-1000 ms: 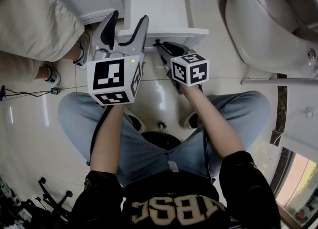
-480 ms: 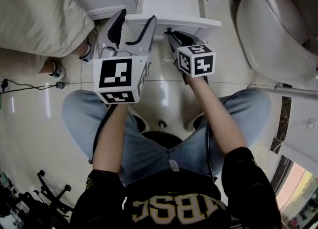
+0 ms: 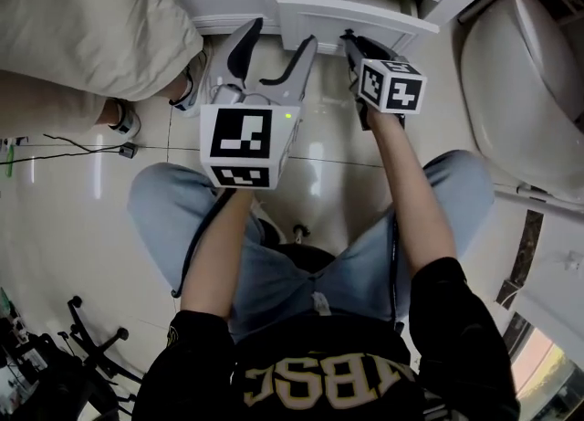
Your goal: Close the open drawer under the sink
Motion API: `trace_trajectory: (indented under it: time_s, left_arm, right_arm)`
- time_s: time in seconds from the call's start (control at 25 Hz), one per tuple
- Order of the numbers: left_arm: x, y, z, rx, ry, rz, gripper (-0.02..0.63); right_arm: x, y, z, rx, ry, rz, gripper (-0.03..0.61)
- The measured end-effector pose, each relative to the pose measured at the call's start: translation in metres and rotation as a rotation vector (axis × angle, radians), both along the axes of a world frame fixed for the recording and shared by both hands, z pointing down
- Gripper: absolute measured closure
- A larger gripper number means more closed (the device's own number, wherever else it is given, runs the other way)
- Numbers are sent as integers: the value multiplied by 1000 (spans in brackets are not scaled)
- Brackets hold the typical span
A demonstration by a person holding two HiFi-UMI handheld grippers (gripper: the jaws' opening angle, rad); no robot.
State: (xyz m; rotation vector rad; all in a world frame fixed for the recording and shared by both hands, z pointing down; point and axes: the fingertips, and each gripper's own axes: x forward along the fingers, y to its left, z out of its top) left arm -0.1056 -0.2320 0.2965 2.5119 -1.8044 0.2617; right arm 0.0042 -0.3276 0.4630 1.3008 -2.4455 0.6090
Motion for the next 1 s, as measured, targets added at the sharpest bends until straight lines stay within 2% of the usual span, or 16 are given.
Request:
trace_trajectory:
  time_s: [0.2, 0.32, 0.44, 0.56, 0.84, 0.88, 0.96, 1.0]
  left_arm:
    - [-24, -11, -3, -6, -22, -25, 325]
    - [-45, -17, -6, -20, -17, -41, 324]
    - [-60, -21, 4, -40, 9, -53, 324]
    - [-68, -27, 7, -37, 33, -64, 325]
    - [-56, -31, -11, 2, 78, -52, 325]
    - [-55, -30, -14, 11, 84, -53, 324]
    - [-49, -26, -21, 26, 84, -43, 324]
    - [-46, -23, -24, 31, 79, -36, 322]
  right_arm:
    - [-4, -46, -6, 46, 5, 88, 499]
    - [-10, -67, -13, 45, -9, 100, 497]
    - [-9, -69, -12, 30, 36, 61, 497]
    - [-12, -68, -6, 20, 40, -7, 497]
    - [-13, -65, -6, 74, 102, -41, 499]
    - [-14, -63, -9, 76, 87, -45, 493]
    - [-16, -54, -19, 78, 55, -64, 439]
    - [-18, -46, -28, 92, 57, -87, 503]
